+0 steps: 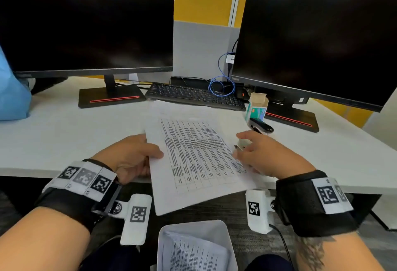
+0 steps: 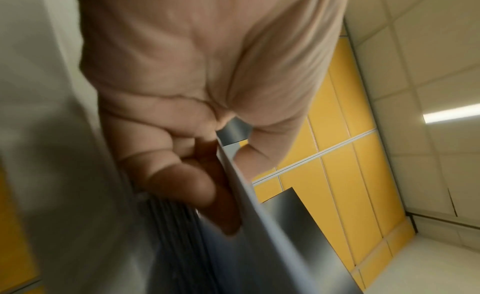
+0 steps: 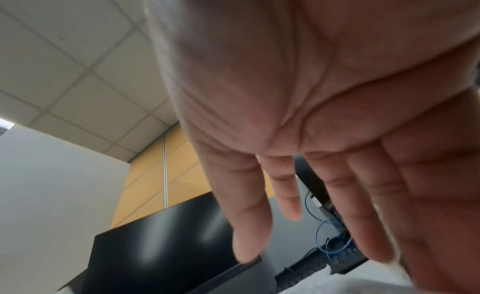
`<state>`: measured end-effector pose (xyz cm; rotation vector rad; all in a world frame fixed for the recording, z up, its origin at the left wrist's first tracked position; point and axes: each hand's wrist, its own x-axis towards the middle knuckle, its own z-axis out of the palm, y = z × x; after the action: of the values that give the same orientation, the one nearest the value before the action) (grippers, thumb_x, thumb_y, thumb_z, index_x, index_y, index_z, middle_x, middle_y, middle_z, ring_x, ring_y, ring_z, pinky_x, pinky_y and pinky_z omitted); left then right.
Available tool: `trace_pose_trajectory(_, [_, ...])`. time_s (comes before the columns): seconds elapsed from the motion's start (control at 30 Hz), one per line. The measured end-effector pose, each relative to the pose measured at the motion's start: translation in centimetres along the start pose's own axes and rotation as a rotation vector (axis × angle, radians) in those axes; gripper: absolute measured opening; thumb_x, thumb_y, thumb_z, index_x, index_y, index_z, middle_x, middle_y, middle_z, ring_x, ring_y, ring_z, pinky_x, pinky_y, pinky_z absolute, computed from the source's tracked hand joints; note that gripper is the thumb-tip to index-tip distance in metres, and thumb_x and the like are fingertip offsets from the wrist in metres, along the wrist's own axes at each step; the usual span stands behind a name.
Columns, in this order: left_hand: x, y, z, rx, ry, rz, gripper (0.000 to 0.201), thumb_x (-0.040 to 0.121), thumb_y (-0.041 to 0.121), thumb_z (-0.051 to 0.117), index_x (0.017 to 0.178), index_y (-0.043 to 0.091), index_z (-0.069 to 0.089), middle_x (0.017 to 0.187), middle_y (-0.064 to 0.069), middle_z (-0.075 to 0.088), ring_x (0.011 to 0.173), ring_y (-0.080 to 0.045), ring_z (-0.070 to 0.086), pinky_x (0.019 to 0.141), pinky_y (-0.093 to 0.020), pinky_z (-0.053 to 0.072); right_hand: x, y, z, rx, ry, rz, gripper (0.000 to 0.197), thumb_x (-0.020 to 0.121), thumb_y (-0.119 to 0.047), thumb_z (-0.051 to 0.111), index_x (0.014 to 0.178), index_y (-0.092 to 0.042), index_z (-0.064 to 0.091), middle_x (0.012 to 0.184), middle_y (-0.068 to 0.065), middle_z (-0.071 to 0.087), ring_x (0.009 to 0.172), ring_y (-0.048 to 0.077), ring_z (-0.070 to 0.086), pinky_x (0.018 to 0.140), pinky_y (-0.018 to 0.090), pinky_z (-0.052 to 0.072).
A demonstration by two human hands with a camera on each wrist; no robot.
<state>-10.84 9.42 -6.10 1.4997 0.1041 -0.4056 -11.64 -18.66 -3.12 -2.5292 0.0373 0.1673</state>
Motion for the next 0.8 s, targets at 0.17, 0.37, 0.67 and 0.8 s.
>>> trace_pose_trajectory(0.17, [-0.5, -0.8, -0.8, 0.099, -0.085, -0.035, 0.041, 0.090, -0.012, 0.050, 0.122, 0.011, 0.058, 0.114, -0.015, 0.071, 0.112, -0.037, 0.064, 0.103, -0.054, 0.045, -0.9, -0.4, 0.7, -0.130, -0.061, -0.018, 0.082, 0.086, -0.033, 0.073, 0.152, -0.028, 0.025, 0.152, -0.004, 0.033, 0.130, 0.014, 0.044, 0.091, 0.021, 0.033])
trace_pose_trajectory(0.37, [-0.4, -0.5, -0.8, -0.011, 0.024, 0.045, 0.028, 0.092, -0.003, 0.055, 0.118, 0.007, 0.059, 0.105, -0.016, 0.074, 0.087, -0.030, 0.074, 0.067, -0.041, 0.062, -0.9, 0.3, 0.5, -0.027, -0.011, -0.030, 0.075, 0.083, -0.018, 0.076, 0.144, -0.036, 0.037, 0.111, -0.007, 0.052, 0.093, 0.006, 0.052, 0.077, 0.019, 0.041])
trace_pose_trajectory(0.67, [0.4, 0.5, -0.2, -0.053, 0.418, 0.268, 0.024, 0.094, 0.003, 0.056, 0.116, 0.014, 0.055, 0.104, -0.014, 0.072, 0.088, -0.031, 0.072, 0.083, -0.051, 0.057, -0.2, 1.9, 1.7, 0.224, 0.197, -0.073, 0.026, 0.087, -0.001, 0.064, 0.095, -0.026, 0.063, 0.080, 0.000, 0.070, 0.079, 0.019, 0.066, 0.078, 0.032, 0.053])
trace_pose_trajectory(0.8, [0.2, 0.3, 0.6, -0.021, 0.386, 0.235, 0.022, 0.094, 0.002, 0.055, 0.114, 0.013, 0.057, 0.101, -0.015, 0.072, 0.088, -0.034, 0.072, 0.080, -0.053, 0.058, 0.3, 2.5, 2.6, 0.217, 0.131, -0.086, 0.025, 0.085, -0.004, 0.069, 0.096, -0.024, 0.061, 0.087, 0.006, 0.068, 0.080, 0.019, 0.067, 0.069, 0.022, 0.050])
